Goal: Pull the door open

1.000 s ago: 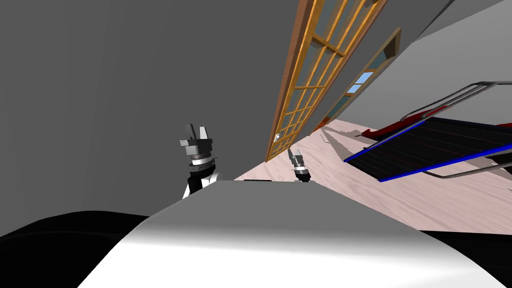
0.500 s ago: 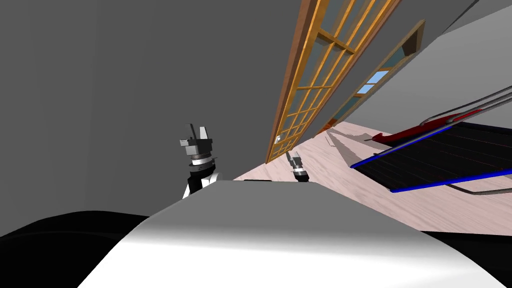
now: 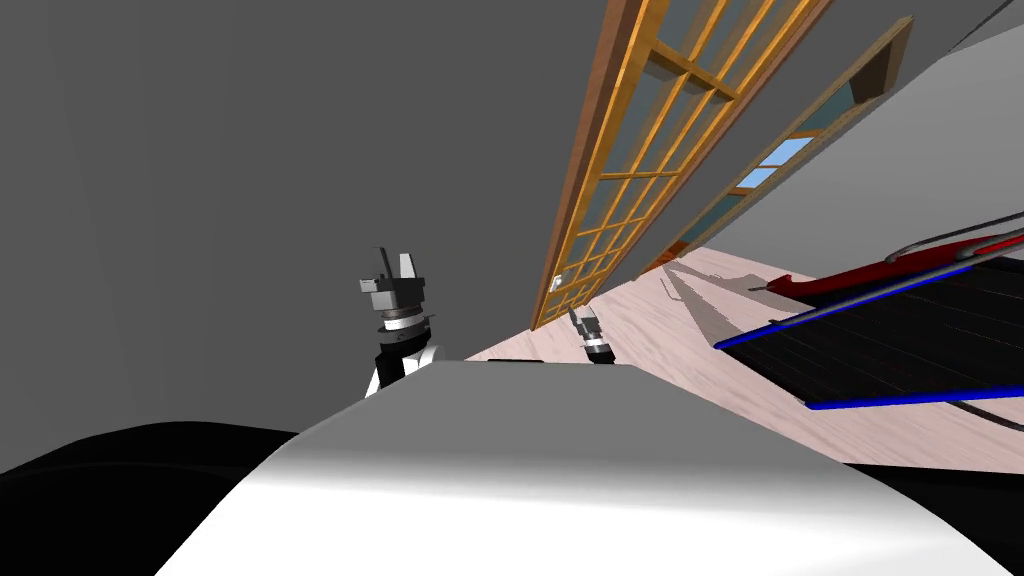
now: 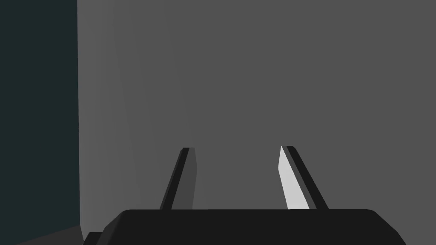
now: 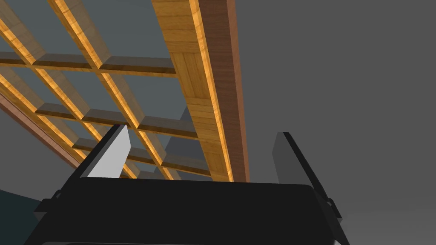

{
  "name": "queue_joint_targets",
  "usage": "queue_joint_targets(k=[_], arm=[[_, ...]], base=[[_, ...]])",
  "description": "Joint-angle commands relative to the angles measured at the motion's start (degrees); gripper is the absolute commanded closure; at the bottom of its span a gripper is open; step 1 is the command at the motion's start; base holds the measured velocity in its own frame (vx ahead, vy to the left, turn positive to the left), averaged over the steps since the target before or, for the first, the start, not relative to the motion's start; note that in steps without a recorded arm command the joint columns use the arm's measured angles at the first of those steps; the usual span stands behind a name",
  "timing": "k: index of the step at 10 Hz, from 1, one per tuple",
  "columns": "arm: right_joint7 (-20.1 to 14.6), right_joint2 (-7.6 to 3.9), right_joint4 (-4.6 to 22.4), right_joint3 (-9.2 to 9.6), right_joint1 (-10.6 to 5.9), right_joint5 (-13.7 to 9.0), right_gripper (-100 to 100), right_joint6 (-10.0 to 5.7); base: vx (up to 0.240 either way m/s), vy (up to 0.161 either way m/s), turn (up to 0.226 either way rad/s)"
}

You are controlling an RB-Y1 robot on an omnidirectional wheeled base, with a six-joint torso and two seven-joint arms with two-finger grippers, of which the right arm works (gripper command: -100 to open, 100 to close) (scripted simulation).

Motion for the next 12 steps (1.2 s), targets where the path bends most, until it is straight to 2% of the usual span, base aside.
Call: queue_joint_targets(k=[1, 4, 7, 10, 12], arm=[[1.35, 0.07, 2.11, -0.34, -0.68, 0.78, -100, -0.64], [4.16, 0.45, 5.91, -0.89, -1.57, 2.69, -100, -1.76], [8.04, 1.14, 11.15, -1.65, -2.8, 5.33, -100, -3.3], [9.77, 1.53, 13.49, -1.99, -3.34, 6.5, -100, -3.99], [11.85, 2.06, 16.3, -2.4, -4.0, 7.92, -100, -4.81]], base=[[0.057, -0.081, 0.113], [0.076, -0.11, 0.138], [0.108, -0.155, 0.178], [0.072, -0.106, 0.078], [0.054, -0.13, 0.143]])
